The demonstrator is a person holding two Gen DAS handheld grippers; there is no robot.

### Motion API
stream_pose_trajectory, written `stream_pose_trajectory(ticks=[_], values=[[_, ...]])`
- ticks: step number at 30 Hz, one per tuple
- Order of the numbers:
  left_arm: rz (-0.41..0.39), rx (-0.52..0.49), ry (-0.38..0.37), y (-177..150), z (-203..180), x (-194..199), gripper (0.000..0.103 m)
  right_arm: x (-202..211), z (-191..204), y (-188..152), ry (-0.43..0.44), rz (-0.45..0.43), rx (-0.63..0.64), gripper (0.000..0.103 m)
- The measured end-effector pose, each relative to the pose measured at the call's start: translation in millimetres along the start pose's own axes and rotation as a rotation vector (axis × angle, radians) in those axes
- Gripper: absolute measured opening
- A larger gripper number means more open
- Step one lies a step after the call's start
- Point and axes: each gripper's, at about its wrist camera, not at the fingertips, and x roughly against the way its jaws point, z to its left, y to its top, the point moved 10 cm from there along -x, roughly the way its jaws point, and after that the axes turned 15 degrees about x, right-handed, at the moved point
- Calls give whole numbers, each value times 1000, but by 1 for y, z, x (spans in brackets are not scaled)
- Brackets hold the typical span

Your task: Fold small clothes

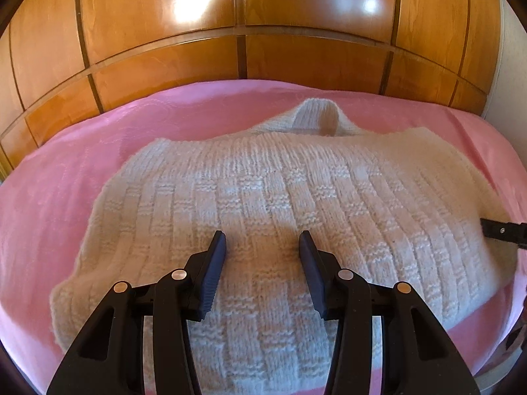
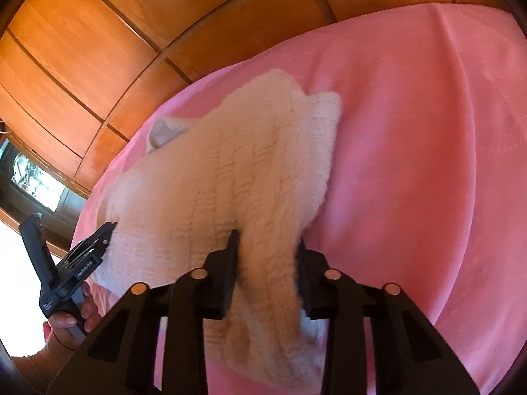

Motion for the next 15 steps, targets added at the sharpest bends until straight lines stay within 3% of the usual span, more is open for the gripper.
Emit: stream_pose_trajectory(ticks=[8,15], values=[[42,39,-46,1,3,-7,45,24,44,25,40,-67,21,23],[114,153,-227,8,16,1,45,30,119,60,90,-106,119,20]])
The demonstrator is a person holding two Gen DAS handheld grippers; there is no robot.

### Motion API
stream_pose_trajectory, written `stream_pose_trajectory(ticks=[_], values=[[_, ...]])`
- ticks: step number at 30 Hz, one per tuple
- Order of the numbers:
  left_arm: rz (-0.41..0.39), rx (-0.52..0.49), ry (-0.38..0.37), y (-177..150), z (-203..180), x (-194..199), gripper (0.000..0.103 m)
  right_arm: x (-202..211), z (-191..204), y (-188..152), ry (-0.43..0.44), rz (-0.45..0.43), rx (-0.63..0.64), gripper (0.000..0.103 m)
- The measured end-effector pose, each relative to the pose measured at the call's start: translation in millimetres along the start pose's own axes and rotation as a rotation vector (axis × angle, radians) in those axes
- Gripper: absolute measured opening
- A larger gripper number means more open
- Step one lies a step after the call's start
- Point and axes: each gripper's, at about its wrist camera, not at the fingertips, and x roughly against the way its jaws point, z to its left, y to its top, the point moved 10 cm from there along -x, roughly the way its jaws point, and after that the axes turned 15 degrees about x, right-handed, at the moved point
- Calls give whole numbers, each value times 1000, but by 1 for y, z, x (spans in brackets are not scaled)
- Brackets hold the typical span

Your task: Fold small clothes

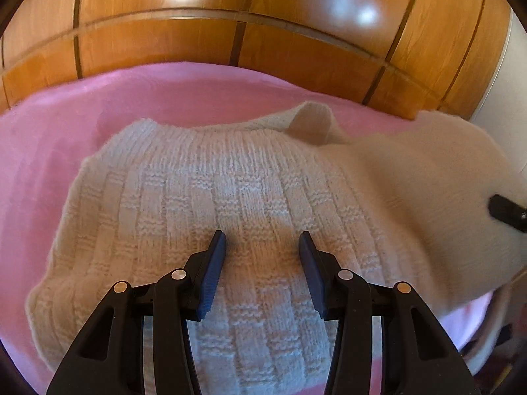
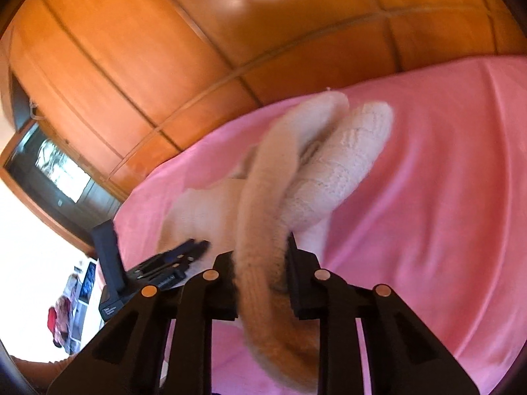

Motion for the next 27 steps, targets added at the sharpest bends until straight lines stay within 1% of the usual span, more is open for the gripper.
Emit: stream_pose_trajectory(ticks=[1,4,8,9,10,11,12,13,14,16,17,18,19,21,22,24,25,27], values=[[5,30,-37,3,4,7,45,-5,14,6,7,-1,18,19],[-2,96,-106,13,20,28,45,-19,44,22,30,-4,43,18],[-18,145,-154,22,45,53,45,-46,87,41,81,-10,75,16],[-18,155,-164,24,52,58,45,-55,97,44,92,-9,82,15],[-18,170,-175,23,58,63,45,-67,112,47,112,-6,90,7],[-14,193,-194,25,65,68,45,-74,121,48,136,-2,98,5],[-11,213,-209,26,71,71,45,-87,136,47,145,11,115,5],[-3,240,-229,26,79,74,45,-103,148,45,101,31,166,5],[2,259,-239,27,85,76,45,-115,152,42,74,48,182,5],[14,302,-238,26,98,76,45,-142,160,29,108,100,151,5],[21,319,-240,25,103,76,45,-142,160,25,104,95,170,5],[29,331,-259,24,105,77,45,-140,160,20,100,93,192,5],[41,343,-292,22,104,78,45,-139,159,18,101,92,197,5],[60,362,-321,22,101,77,45,-131,156,16,99,76,219,5],[81,370,-359,23,92,76,45,-129,156,17,94,70,228,6],[107,376,-418,29,74,72,53,-125,155,11,93,73,234,6],[120,374,-439,35,62,68,61,-124,156,9,93,70,241,6],[167,352,-494,41,39,62,67,-121,158,1,79,64,266,6]])
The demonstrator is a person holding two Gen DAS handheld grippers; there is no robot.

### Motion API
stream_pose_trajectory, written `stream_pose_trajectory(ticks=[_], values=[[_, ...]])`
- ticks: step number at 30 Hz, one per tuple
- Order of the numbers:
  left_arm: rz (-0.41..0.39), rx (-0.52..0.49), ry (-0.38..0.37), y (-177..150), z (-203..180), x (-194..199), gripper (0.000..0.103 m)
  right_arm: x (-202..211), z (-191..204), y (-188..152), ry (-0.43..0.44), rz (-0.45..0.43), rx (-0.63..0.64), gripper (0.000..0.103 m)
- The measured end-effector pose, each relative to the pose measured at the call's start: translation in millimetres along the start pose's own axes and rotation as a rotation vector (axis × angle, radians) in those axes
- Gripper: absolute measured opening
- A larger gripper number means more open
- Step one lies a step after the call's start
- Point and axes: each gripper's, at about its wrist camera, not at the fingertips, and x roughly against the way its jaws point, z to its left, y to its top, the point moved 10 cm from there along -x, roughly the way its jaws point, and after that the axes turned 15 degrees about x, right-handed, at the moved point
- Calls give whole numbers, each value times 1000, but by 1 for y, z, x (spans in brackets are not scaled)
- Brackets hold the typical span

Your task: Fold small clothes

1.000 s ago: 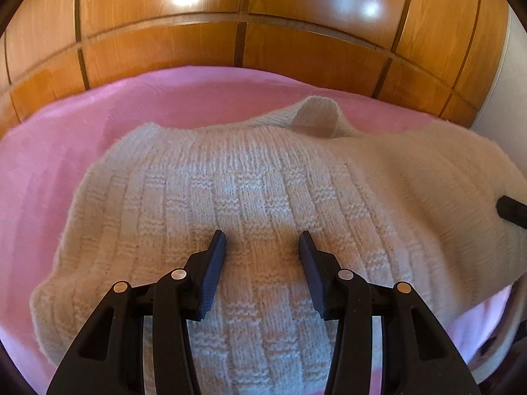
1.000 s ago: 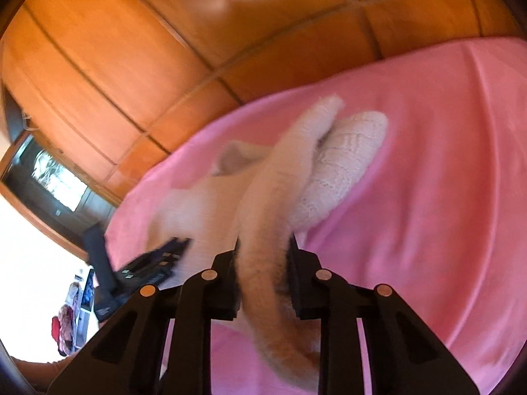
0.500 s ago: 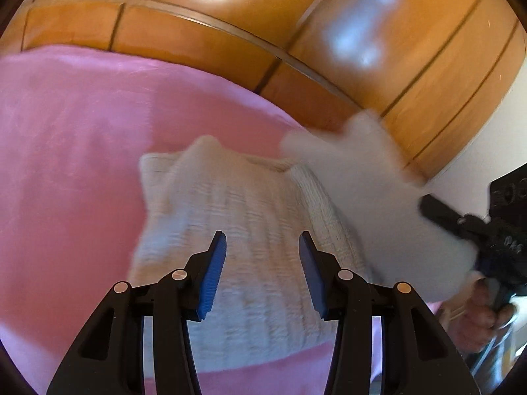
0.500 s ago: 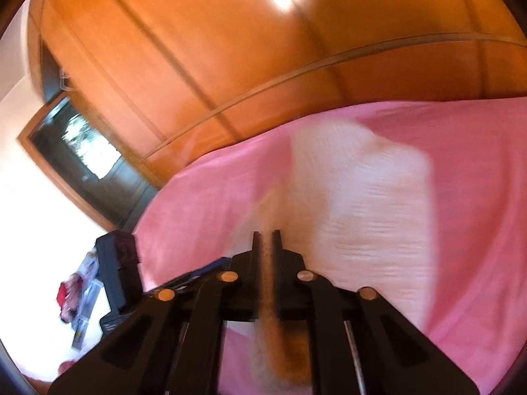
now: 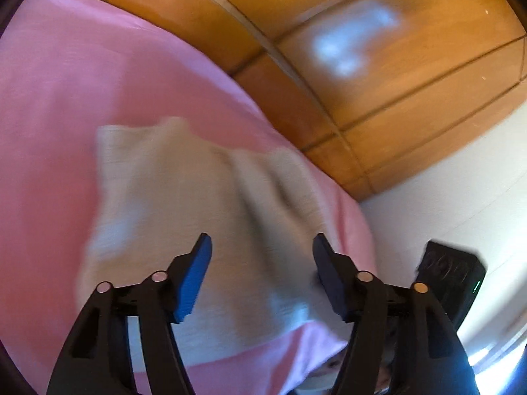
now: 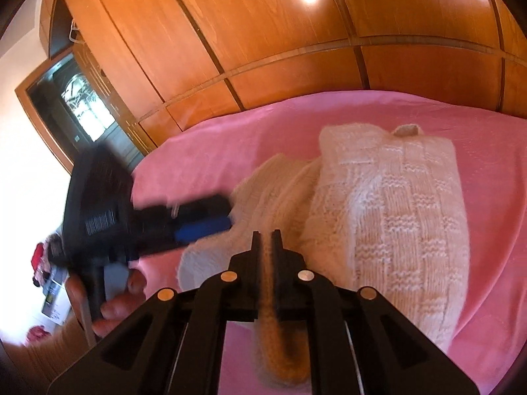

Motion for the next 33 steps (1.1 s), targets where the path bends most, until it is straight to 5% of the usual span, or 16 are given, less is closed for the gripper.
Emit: stream_pose_trajectory(ticks=[8,12,14,17,21,23,26,33], values=[[247,-57,41,4,-35,-79,70,-11,17,-22,-91,-12,164,11],[281,-116,112,4,-48,-94,70,21,26,-23,-33,-83,178,44],[288,-140,137,2,-53,-99,70,52,25,-21,10,-144,148,49],[275,-147,195,2,-55,-110,61,87,-4,-29,-26,-201,64,52],[265,-137,277,-1,-50,-119,50,90,-56,-52,-129,-172,-56,53],[248,-139,306,0,-50,-124,27,74,-61,-57,-119,-138,-78,52],[171,-211,322,5,-64,-115,17,49,-41,-59,-89,-93,-48,52],[-22,-375,279,31,-101,-30,15,50,13,-43,27,-141,40,54]])
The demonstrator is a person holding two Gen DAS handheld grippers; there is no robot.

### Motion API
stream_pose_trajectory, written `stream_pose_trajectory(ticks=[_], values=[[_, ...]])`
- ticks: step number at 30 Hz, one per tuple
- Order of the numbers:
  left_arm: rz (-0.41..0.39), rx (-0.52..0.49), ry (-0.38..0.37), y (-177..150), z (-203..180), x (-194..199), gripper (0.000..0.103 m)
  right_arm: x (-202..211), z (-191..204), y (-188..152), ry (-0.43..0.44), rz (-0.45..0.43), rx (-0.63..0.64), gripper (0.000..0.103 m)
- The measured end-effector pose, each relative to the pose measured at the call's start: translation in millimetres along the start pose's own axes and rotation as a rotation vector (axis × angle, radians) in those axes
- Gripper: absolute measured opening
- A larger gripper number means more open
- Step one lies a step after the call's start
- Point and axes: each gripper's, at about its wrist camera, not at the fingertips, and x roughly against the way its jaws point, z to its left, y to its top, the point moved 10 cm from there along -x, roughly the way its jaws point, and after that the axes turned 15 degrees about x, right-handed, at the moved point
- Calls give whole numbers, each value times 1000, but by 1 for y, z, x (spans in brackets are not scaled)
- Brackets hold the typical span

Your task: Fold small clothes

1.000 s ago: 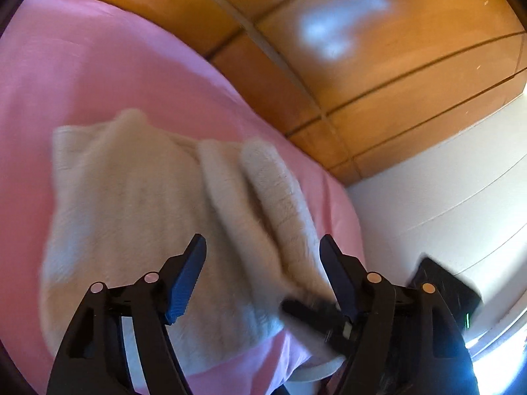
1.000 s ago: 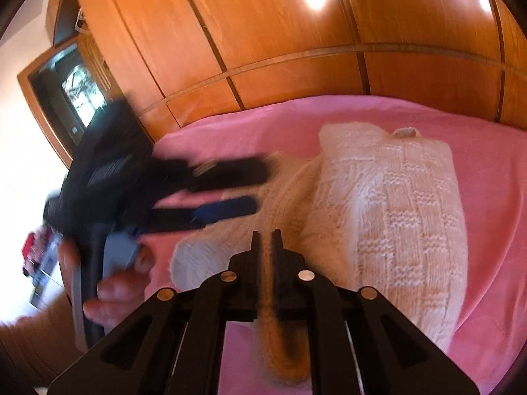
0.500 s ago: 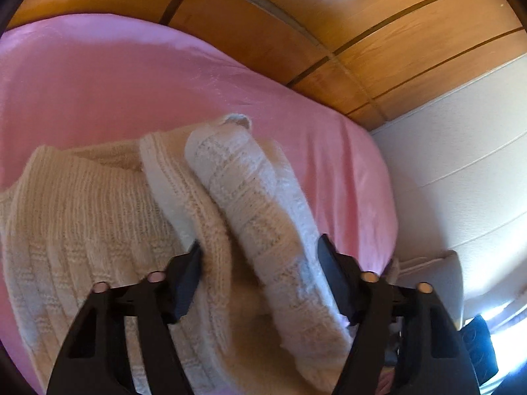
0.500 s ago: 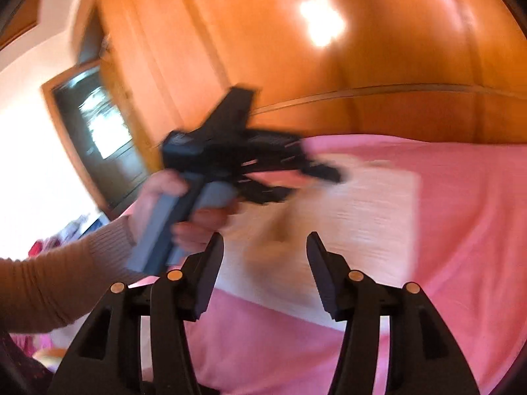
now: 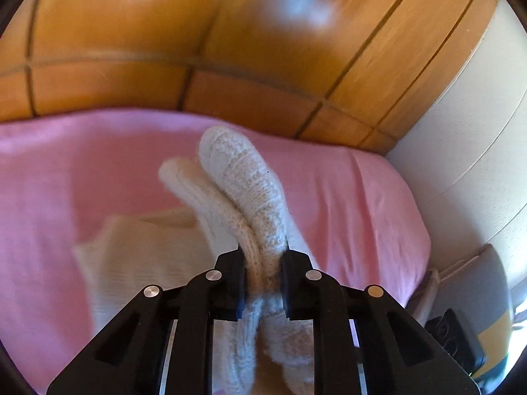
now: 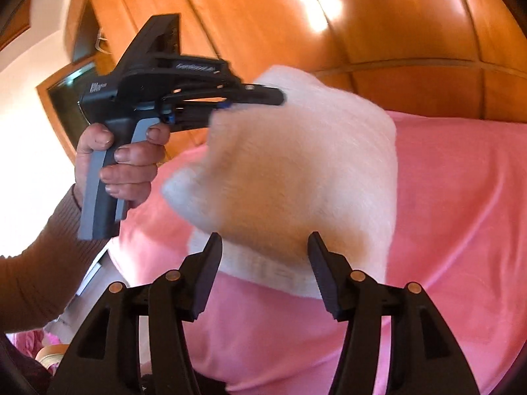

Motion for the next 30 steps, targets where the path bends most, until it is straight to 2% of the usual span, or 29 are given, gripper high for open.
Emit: stream_pose_trajectory(ticks=[3,7,9,11,12,13,14,17,20,23,25,27,28,30], values=[[-27,-9,109,0,49,7,16,-27,5,-8,29,46,2,54],[41,51,261,-25,129,-20,16,-76,20,-32,68,176,3,51],[44,86,295,-35,156,-31,16,-89,23,-36,65,234,25,51],[19,119,277,-39,166,-30,16,-85,30,-34,80,255,65,50],[4,130,258,-38,164,-26,18,-80,32,-27,93,246,73,50],[-9,135,251,-37,162,-22,23,-69,34,-12,109,212,82,50],[-42,134,266,-34,160,-15,28,-60,33,1,104,177,87,50],[-168,109,331,-22,153,10,28,-46,13,60,24,48,77,50],[-233,105,284,-17,137,29,28,-61,-18,101,-91,-15,58,50],[-243,50,314,-17,130,22,28,-98,-46,119,-158,4,44,47],[-195,50,325,-26,137,6,28,-133,-54,104,-200,94,48,38],[-165,44,366,-39,147,-12,28,-150,-64,70,-184,187,31,34],[-143,27,391,-52,154,-21,28,-153,-62,49,-203,211,56,34],[-146,14,383,-70,159,-24,28,-141,-53,24,-249,182,122,34]])
